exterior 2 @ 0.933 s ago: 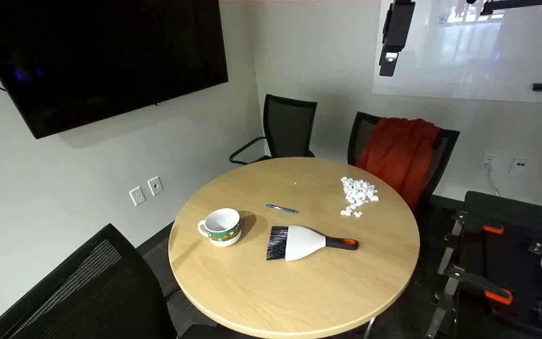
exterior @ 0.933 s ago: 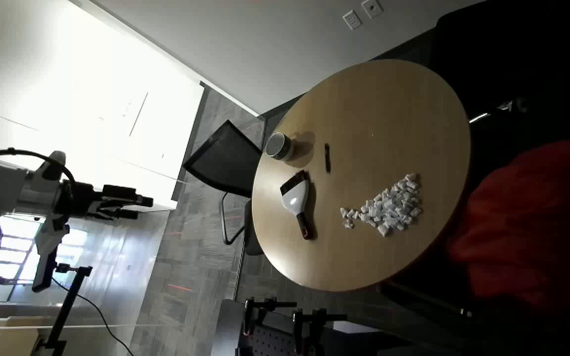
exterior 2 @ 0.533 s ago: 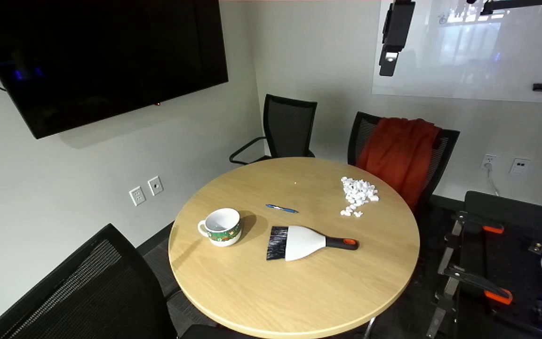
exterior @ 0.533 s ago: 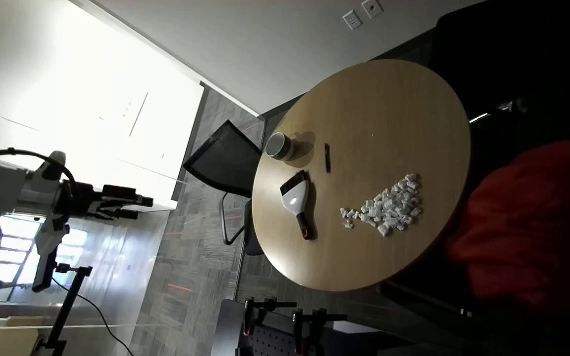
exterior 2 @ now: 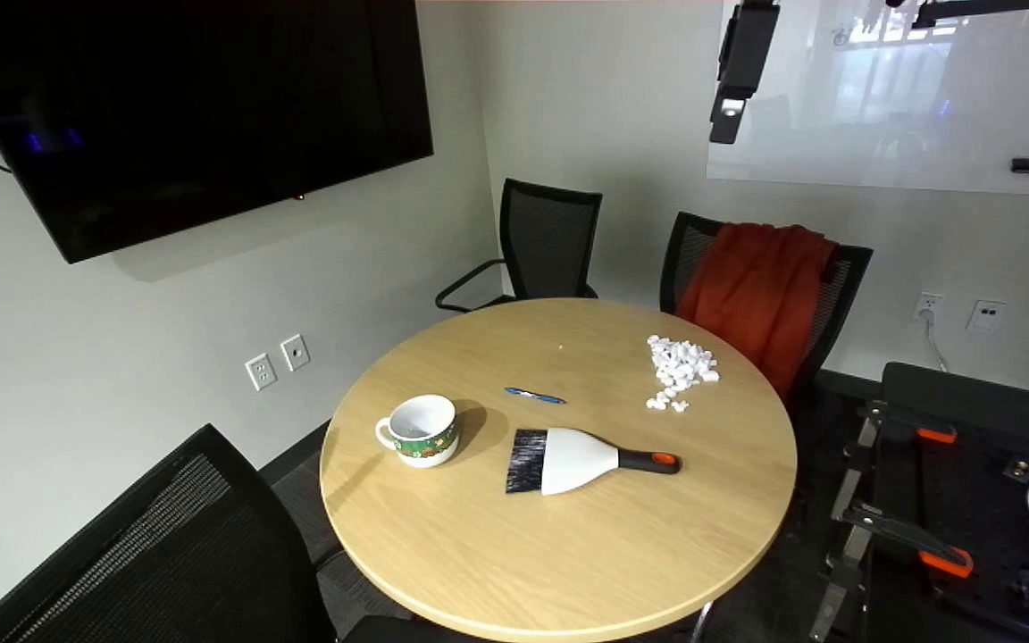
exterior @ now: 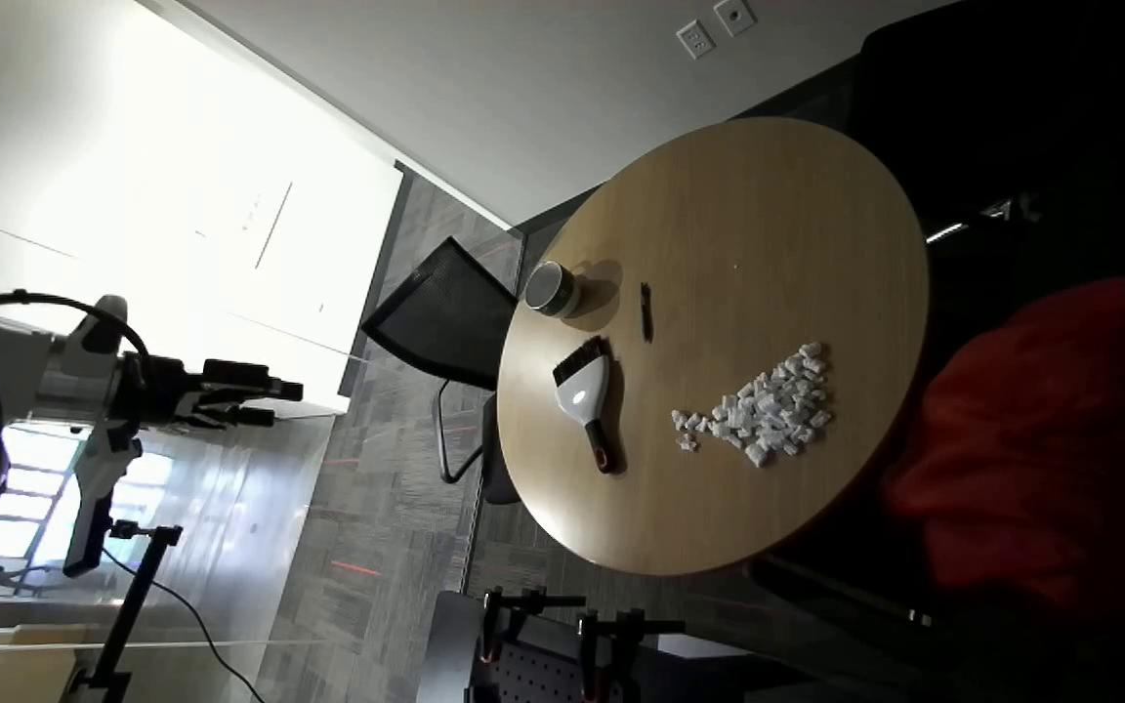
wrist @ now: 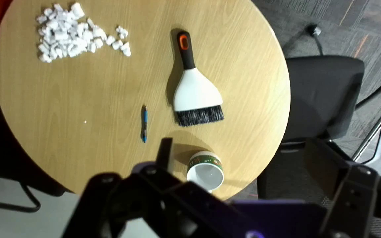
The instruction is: Sweep the white objects to the left
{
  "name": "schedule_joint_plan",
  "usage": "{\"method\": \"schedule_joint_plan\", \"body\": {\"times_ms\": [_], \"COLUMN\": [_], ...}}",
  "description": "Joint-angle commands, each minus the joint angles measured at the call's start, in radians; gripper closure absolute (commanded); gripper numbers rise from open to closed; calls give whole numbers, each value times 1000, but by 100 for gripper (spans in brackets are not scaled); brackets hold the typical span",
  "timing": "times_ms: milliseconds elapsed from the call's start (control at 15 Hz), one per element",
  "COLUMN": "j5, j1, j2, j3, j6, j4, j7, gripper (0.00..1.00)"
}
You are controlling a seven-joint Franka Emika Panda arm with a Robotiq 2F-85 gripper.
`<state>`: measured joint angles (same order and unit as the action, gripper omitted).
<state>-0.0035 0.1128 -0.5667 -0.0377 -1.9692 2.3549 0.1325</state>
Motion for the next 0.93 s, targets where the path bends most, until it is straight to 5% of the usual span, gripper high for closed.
{"method": "schedule_joint_plan", "body": {"times_ms": [0,400,867], "j5": [-32,-13,-16], "j1": [-7,-16,-30], "j2": [-15,103,128], "j3": [22,151,162], "j6": [-252,-611,-594], "j4": [117,298,304], "j7": [61,201,201], "gripper": [0,0,0]}}
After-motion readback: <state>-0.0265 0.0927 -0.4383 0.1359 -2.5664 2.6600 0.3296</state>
